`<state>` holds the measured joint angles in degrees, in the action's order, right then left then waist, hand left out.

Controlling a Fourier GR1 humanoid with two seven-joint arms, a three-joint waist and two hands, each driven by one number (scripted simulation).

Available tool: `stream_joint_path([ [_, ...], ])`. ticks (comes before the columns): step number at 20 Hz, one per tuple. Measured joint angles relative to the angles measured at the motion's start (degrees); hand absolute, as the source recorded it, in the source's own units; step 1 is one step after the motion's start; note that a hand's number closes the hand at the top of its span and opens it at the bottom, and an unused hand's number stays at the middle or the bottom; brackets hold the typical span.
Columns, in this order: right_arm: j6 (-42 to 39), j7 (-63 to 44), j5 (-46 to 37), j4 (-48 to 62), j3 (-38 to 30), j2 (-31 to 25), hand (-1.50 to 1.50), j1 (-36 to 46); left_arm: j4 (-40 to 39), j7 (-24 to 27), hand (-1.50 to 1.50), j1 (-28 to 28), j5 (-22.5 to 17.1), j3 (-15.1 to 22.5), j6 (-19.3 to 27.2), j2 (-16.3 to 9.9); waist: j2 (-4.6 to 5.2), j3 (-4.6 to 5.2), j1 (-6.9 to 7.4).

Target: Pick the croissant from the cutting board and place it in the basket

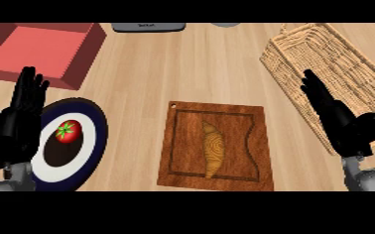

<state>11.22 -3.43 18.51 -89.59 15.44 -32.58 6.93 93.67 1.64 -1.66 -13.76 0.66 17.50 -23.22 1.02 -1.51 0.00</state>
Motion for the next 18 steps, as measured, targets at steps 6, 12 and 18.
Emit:
stream_joint_path([
  [6,14.7,0.5,-12.9,-10.4,5.9,5.9,1.50,-3.5,1.5,0.5,0.00,0.9,1.0,2.9,0.0,2.8,-1.39,1.33,-1.26],
  [12,24.1,-1.4,-33.9,-8.4,21.6,13.3,-1.50,-1.2,1.0,0.1,0.00,0.2,0.8,7.6,-1.3,6.2,-1.38,1.84,0.13],
  [18,37.2,-10.9,-52.6,1.2,23.7,22.2,-1.50,-1.9,0.7,0.3,0.00,0.6,1.0,8.4,-0.9,7.4,-1.76,2.18,-1.23],
])
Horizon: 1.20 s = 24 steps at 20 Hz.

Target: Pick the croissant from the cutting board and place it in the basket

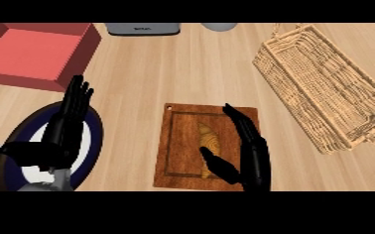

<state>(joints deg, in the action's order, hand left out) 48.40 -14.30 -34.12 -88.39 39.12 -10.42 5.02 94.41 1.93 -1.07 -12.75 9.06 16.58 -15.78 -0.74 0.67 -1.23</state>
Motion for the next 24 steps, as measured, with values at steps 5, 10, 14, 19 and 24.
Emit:
stream_joint_path([
  [5,0.8,-10.0,-12.3,4.6,-4.1,0.3,-1.50,-2.1,-0.1,0.1,0.00,1.1,0.4,-0.6,1.1,0.1,-0.68,0.49,-2.41],
  [10,-6.7,-20.8,-21.2,6.2,-5.5,-0.1,-1.50,-3.9,0.2,0.2,0.00,1.7,0.7,-0.6,1.6,0.3,-0.92,0.87,-3.13],
  [14,-16.4,-30.0,-27.0,5.2,-4.0,2.2,-1.50,-3.5,0.4,0.2,0.00,1.4,0.9,-0.3,1.6,0.3,-0.77,0.74,-2.50],
  [19,-29.7,-42.7,-32.6,1.2,-0.3,7.5,-1.50,-0.5,0.4,0.0,0.00,1.2,0.7,0.2,1.1,0.7,-0.55,0.33,-0.93],
  [24,-41.1,-51.7,-36.0,-4.1,3.1,9.0,-1.50,3.5,-0.2,0.3,0.00,0.6,0.9,0.8,0.8,1.2,-0.23,-0.03,0.15],
])
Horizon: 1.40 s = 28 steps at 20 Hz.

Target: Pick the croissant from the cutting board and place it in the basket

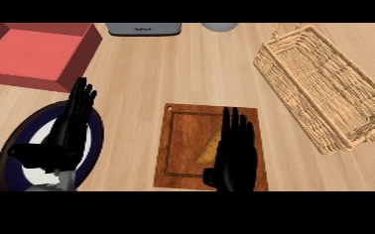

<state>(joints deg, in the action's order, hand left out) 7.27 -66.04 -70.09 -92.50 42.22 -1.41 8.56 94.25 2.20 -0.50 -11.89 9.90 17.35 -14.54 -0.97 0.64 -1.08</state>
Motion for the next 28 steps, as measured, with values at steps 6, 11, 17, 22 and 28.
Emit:
stream_joint_path([
  [6,-8.0,-4.5,-1.3,-3.5,0.7,0.1,-1.50,2.0,0.5,-0.3,0.00,-0.5,0.5,0.7,0.3,0.6,0.27,-0.25,0.73],
  [11,-11.8,-5.2,-1.1,-5.6,0.1,0.2,-1.50,2.2,0.3,0.2,0.00,-0.4,0.6,0.7,-0.2,0.7,0.53,-0.36,1.09],
  [17,-13.5,-5.6,-1.4,-6.4,1.2,0.2,-1.50,0.9,0.3,-0.3,0.00,-0.9,0.5,0.8,-0.4,1.2,0.71,-0.48,1.30],
  [22,-13.4,-5.8,-1.6,-5.7,1.8,0.2,-1.50,1.0,0.0,-0.2,0.00,-1.4,1.2,1.1,-0.1,1.8,0.82,-0.52,1.56],
  [28,-13.4,-5.8,-2.2,-2.4,0.5,0.2,-1.50,3.1,-0.3,-0.1,0.00,-1.8,1.8,1.1,-0.3,1.9,0.93,-0.55,1.78],
])
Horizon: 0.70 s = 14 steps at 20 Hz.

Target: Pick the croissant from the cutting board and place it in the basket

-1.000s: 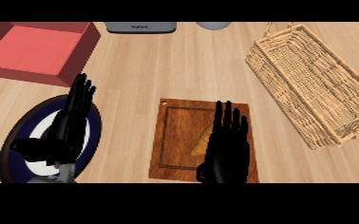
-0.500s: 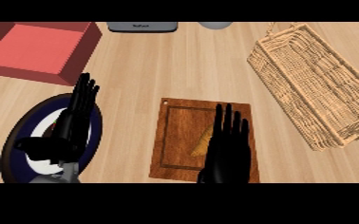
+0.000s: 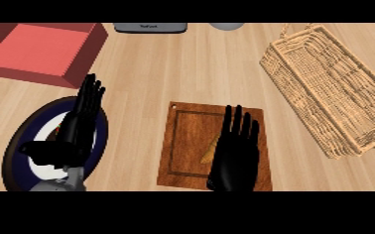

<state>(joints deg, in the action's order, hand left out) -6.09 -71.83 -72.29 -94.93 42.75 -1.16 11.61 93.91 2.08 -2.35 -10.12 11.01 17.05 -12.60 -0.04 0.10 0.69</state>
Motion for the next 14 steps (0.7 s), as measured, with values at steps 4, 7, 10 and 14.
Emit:
stream_joint_path([
  [4,0.6,0.0,-0.8,1.4,0.5,0.0,-1.50,-0.5,0.8,-0.4,0.00,0.3,-0.3,-0.5,-0.4,-0.2,-0.05,-0.02,0.12],
  [7,0.7,0.0,0.2,2.4,-0.4,0.0,-1.50,0.8,0.3,0.1,0.00,0.7,-0.6,-0.7,-1.1,-0.4,0.01,-0.03,0.17],
  [10,0.9,0.0,0.9,3.1,-0.7,0.0,-1.50,1.0,0.2,0.0,0.00,0.2,0.0,-0.6,-0.6,0.2,0.01,-0.04,0.07],
  [14,1.9,0.0,0.9,4.5,-0.4,0.0,-1.50,0.2,0.5,0.0,0.00,0.5,0.2,-0.8,-0.6,0.2,-0.01,-0.05,0.04],
])
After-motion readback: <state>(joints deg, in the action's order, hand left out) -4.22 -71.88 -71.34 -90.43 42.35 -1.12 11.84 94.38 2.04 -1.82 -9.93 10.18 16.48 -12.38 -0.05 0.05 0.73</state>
